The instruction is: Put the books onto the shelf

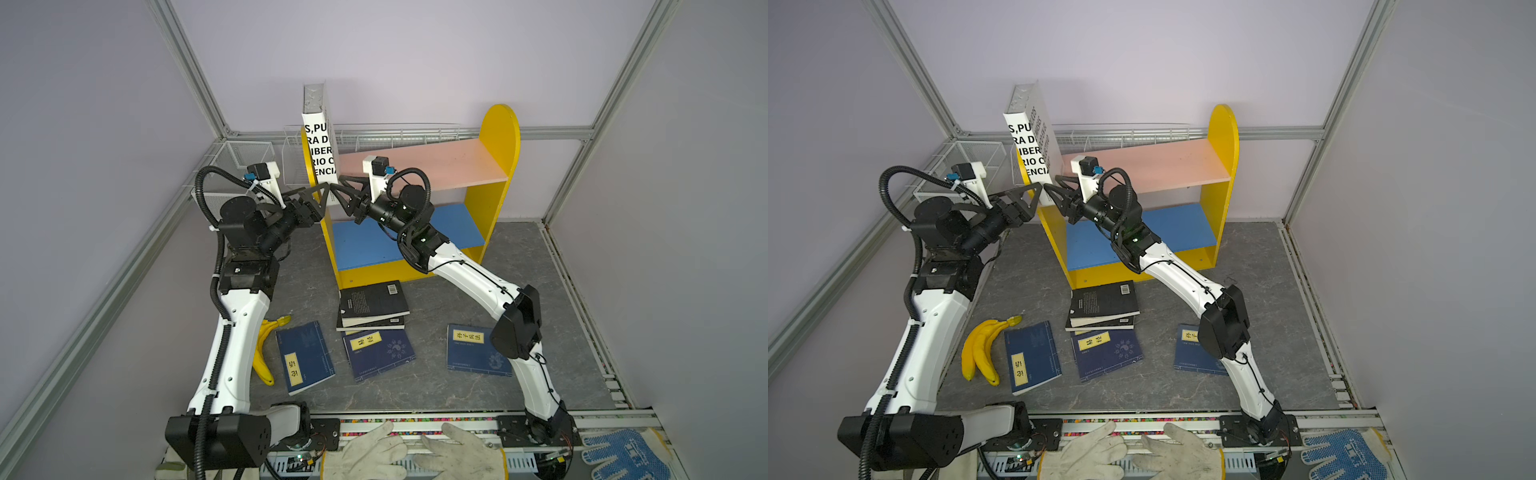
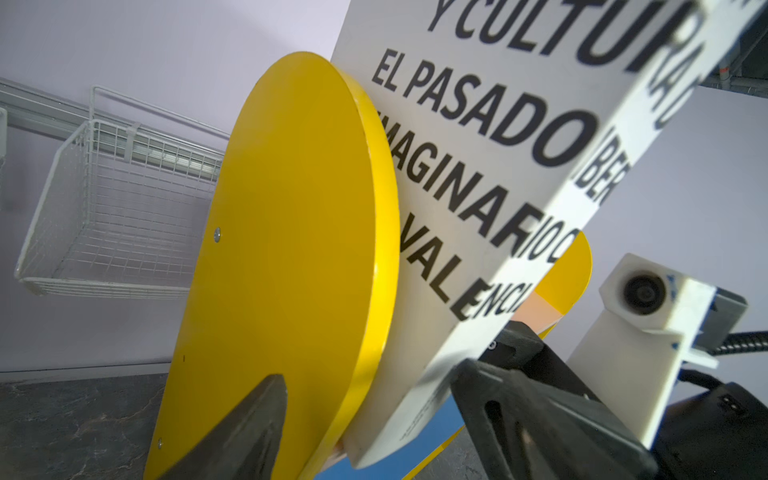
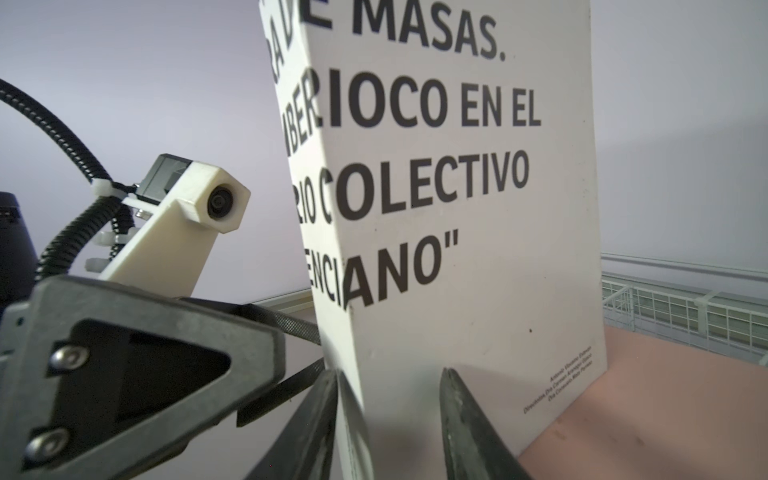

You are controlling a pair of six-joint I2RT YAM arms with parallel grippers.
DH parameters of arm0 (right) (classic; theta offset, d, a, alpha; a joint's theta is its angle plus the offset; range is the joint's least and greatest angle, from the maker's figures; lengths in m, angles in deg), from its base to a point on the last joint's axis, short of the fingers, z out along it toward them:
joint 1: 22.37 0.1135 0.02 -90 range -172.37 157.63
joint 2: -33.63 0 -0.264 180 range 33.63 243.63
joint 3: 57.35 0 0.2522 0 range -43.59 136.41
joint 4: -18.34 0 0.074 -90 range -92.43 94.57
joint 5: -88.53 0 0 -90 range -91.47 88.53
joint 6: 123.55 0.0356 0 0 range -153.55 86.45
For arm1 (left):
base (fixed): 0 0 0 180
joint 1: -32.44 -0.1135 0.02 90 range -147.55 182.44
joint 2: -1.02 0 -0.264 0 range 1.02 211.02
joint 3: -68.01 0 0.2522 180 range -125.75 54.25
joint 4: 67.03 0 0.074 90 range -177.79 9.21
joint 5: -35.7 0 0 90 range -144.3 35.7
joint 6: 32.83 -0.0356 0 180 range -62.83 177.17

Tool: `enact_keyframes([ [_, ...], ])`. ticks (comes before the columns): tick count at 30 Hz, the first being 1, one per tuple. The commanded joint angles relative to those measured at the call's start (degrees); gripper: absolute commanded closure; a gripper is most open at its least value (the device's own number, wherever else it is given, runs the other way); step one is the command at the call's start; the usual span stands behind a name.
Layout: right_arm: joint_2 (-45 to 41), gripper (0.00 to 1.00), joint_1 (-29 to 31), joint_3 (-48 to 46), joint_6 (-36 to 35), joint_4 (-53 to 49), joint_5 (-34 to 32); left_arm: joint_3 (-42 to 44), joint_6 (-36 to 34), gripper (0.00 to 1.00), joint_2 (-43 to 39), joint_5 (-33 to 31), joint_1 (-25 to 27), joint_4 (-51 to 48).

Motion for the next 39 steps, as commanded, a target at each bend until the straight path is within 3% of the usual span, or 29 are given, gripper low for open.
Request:
enact_keyframes([
  [1, 1.63, 0.56, -0.54, 2.1, 1.44, -0.4, 2.6, 0.61, -0.35, 0.18, -1.22, -0.14, -0.35, 1.64],
  [4, 2.02, 0.53, -0.78, 2.78, 1.87, -0.32, 3.17, 0.28, -0.3, 0.17, -1.29, -0.37, -0.35, 1.83],
  [6, 2.44, 0.46, -0.97, 3.69, 2.07, -0.76, 2.94, -0.11, -0.25, 0.17, -1.5, -0.49, -0.35, 1.83],
  [9, 2.68, 0.38, -1.05, 4.56, 2.36, -2.08, -0.98, -0.23, -0.25, 0.15, -2.57, -1.22, -0.35, 1.83],
  [13, 2.63, 0.35, -1.15, 3.23, 7.47, 0.41, -7.39, 0.83, -0.19, 0.14, -5.13, -1.94, -0.35, 2.27],
  [20, -1.12, 0.32, -1.22, -5.53, 11.85, 10.38, -12.71, 1.04, -0.87, 0.11, -9.01, -3.1, -0.35, 1.38],
  [24, -1.7, 0.3, -1.14, -1.81, 9.79, 1.16, -18.8, 0.56, -0.95, 0.1, -9.71, -3.57, -0.35, 0.75],
  [30, 6.84, 0.3, -0.41, 17.05, 3.71, -20.45, -24.2, 1.81, -0.82, 0.1, -11.22, -4.34, -0.35, 0.66],
  [35, 8.41, 0.3, 0.15, 19.11, -2.54, -23.16, -28.71, 2.27, -2.15, 0.09, -12.2, -5.51, -0.34, -1.11],
  [39, 8.94, 0.29, 0.22, 19.06, -7.83, -23.35, -27.82, 2.59, -2.35, 0.09, -12.54, -5.65, -0.35, -1.36],
])
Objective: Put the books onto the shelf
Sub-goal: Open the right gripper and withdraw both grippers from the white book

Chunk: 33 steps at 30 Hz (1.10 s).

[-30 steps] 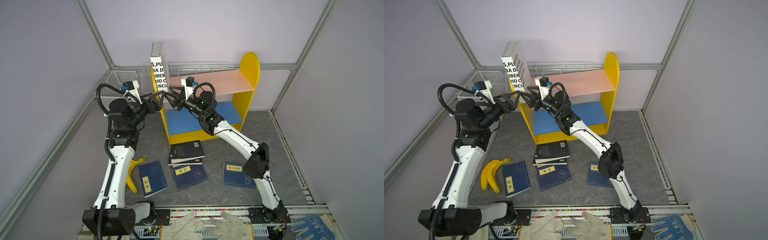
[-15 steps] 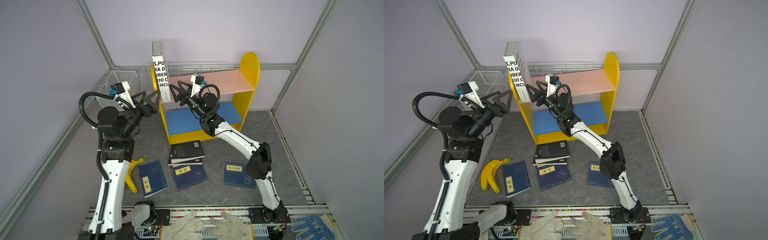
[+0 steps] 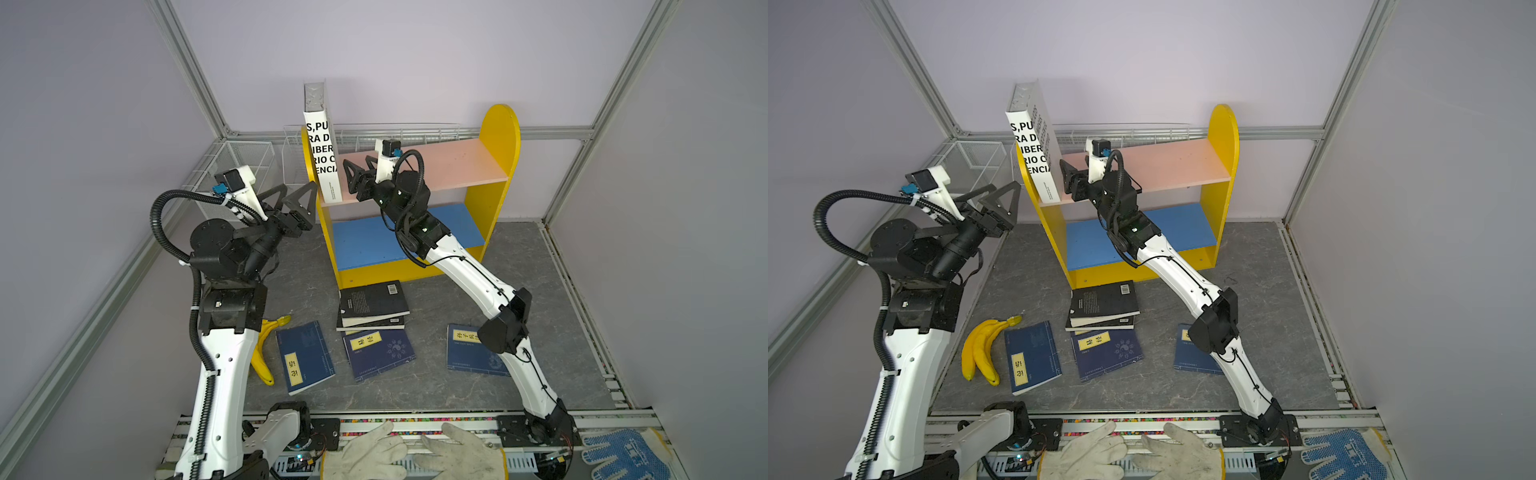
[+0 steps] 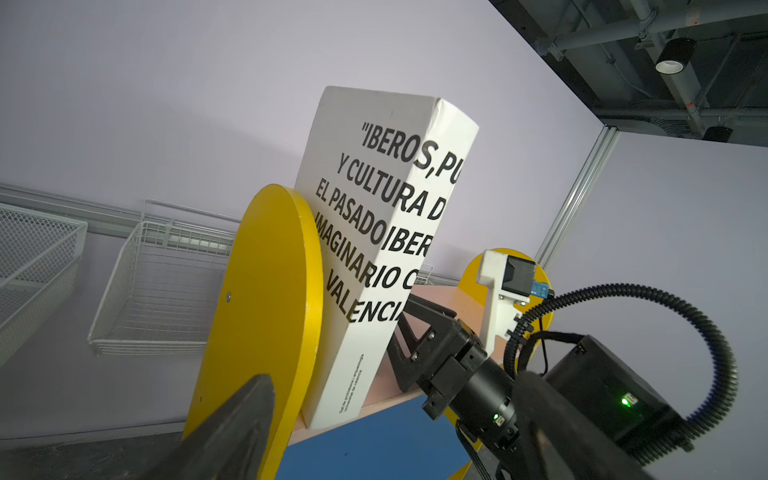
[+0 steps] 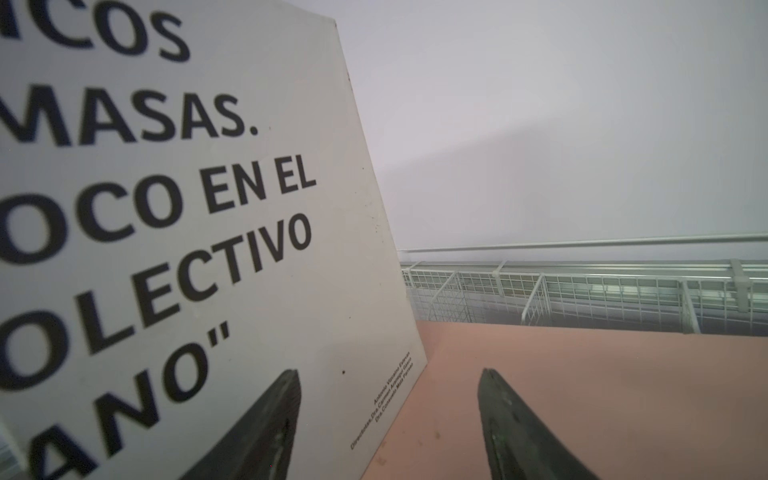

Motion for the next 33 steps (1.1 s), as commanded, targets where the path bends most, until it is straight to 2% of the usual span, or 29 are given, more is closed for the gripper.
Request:
enact_keyframes([
  [1, 2.54, 0.29, 0.4, 0.16, -6.71, -4.84, -1.08, 1.01, -1.39, 0.09, -0.88, -0.95, -0.35, -0.96],
  [5, 3.91, 0.26, 0.57, 1.52, -10.29, -4.9, 4.5, 1.75, -1.74, 0.09, -1.6, -1.54, -0.35, -1.39],
  [13, 5.47, 0.25, 0.54, 3.02, -11.21, -4.72, 11.43, 1.35, -2.12, 0.09, -1.6, -1.86, -0.35, -2.28],
  [18, 5.02, 0.25, -0.03, 2.39, -9.78, -5.1, 10.14, 1.04, -1.87, 0.09, -0.74, -1.25, -0.35, -1.85],
  [23, 2.98, 0.23, -0.57, 0.09, -9.22, -3.11, 12.45, 0.27, -1.37, 0.09, 0.53, -0.17, -0.35, -1.68],
  [30, -2.77, 0.18, -0.64, -5.2, -11.26, -1.66, 7.41, 0.13, -1.57, 0.07, -0.77, -1.22, -0.35, -3.11],
  [33, -6.83, 0.16, -0.67, -5.65, -12.15, -5.36, 5.22, 0.28, -1.36, 0.06, -1.2, -0.73, -0.35, -4.21],
])
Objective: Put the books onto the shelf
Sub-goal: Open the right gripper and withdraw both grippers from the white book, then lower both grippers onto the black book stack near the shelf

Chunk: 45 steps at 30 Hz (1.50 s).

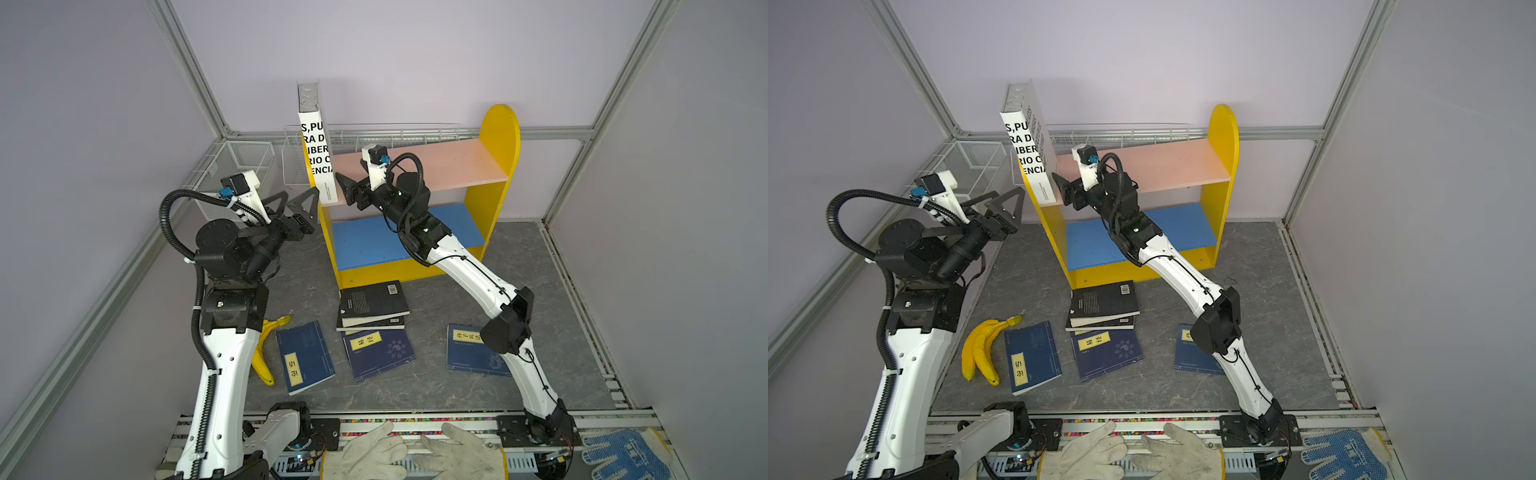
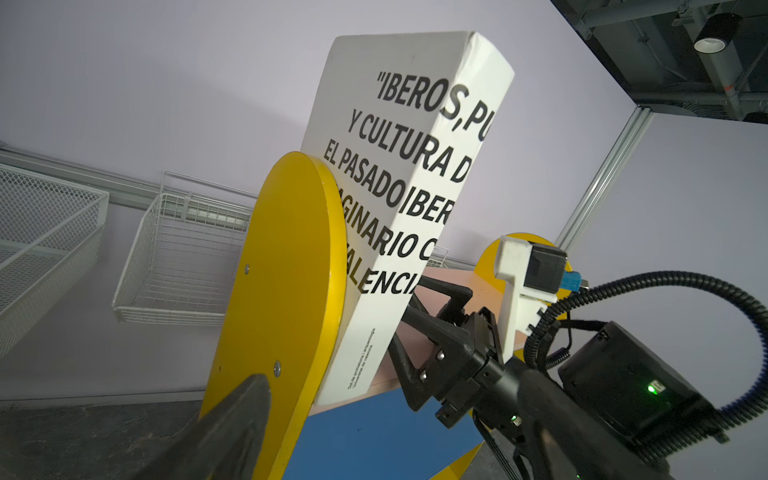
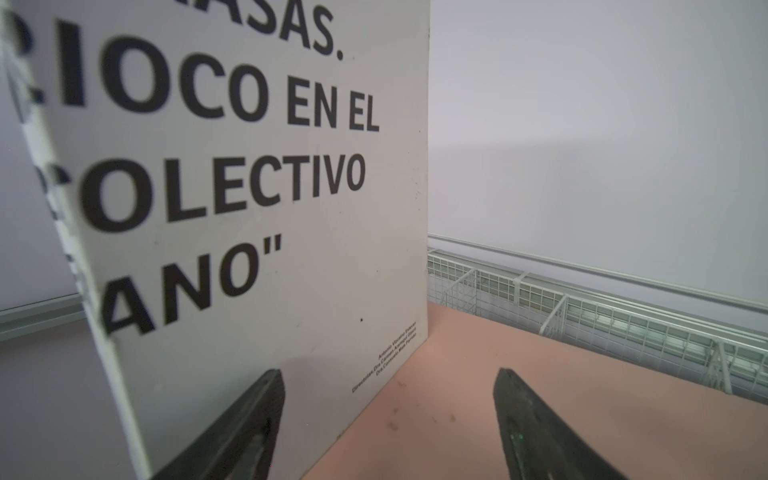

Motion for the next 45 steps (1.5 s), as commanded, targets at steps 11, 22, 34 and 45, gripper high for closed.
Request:
enact_keyframes([
  [11, -30.08, 0.1, 0.79, -27.66, -3.57, -4.68, -2.29, 1.36, 4.31, 0.03, -6.57, -4.85, -0.35, -16.46],
  [22, -58.66, 0.05, 0.28, -66.21, 8.07, -19.18, -6.85, 24.22, 16.04, 0.04, -9.71, -11.05, 7.32, -22.79],
  [34, -58.28, 0.06, -4.57, -89.35, 27.62, -17.25, 6.04, 37.49, 17.35, 0.08, -2.76, -15.08, 13.51, -17.05],
  [45, -38.61, 0.13, -7.85, -85.64, 33.15, -5.54, 17.02, 36.21, 17.19, 0.12, 10.02, -10.68, 13.66, -9.12],
])
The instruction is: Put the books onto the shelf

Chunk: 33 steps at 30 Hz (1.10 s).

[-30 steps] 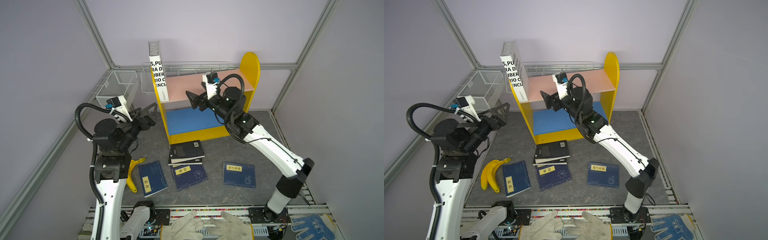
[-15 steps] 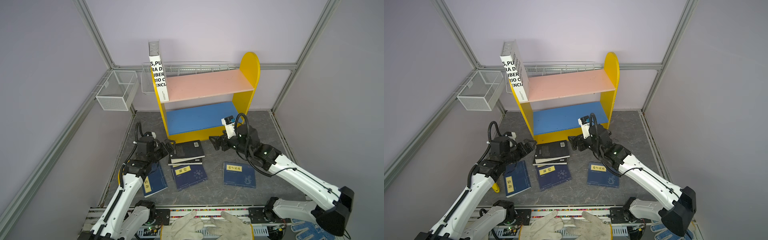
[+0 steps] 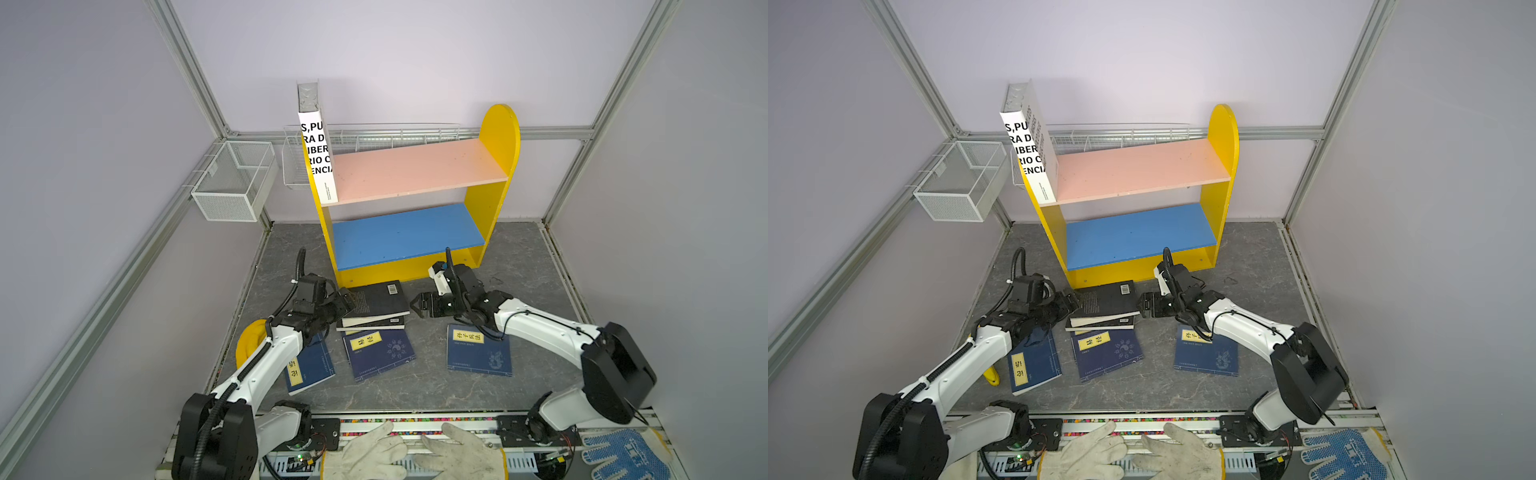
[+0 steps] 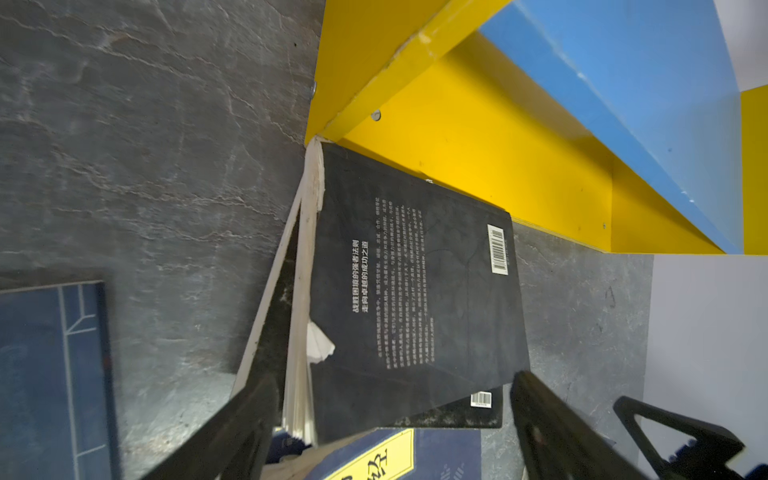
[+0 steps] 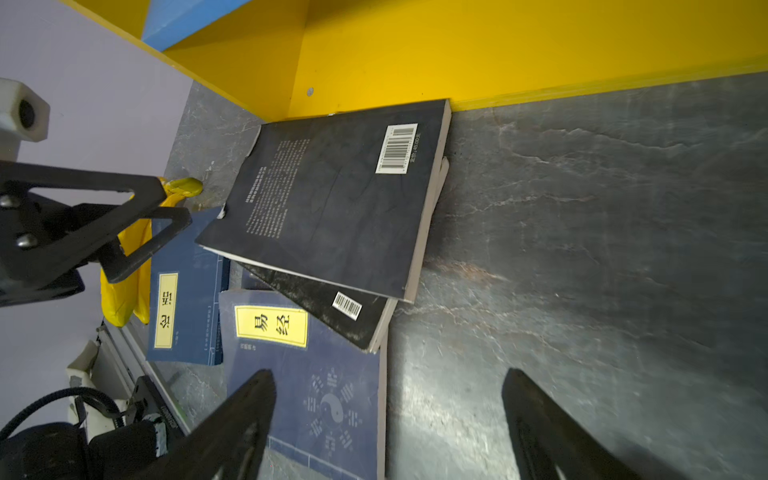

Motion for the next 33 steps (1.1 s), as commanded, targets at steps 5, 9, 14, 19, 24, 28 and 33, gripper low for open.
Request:
enact_keyframes([
  [5, 9.62, 0.16, -2.54, 4.26, 5.04, 7.88, 6.79, -1.84, 0.59, 0.13, 5.69, 2.0, 0.48, 5.35],
  [9, 13.54, 0.18, -2.9, 5.89, 5.53, 7.93, 7.47, -1.84, 0.77, 0.13, 7.69, 2.27, 1.01, 6.65],
  [14, 18.84, 0.25, -2.83, 7.88, 7.55, 9.8, 10.69, -1.8, 1.11, 0.14, 10.6, 2.12, 1.89, 8.1],
  [19, 22.2, 0.32, -2.87, 8.39, 9.84, 12.57, 13.46, -2.44, 1.43, 0.14, 12.52, 1.17, 4.02, 9.04],
  [24, 20.77, 0.51, -2.96, 6.6, 10.72, 15.82, 14.34, -4.22, 1.27, 0.15, 14.94, 0.54, 6.71, 9.04],
  [28, 17.54, 0.68, -3.0, 5.19, 10.65, 16.65, 14.33, -5.58, 1.14, 0.16, 16.43, -0.35, 8.29, 8.66],
  [33, 12.59, 0.82, -3.25, 2.77, 10.83, 17.17, 13.39, -5.87, 1.61, 0.16, 15.22, -0.79, 8.75, 8.21],
])
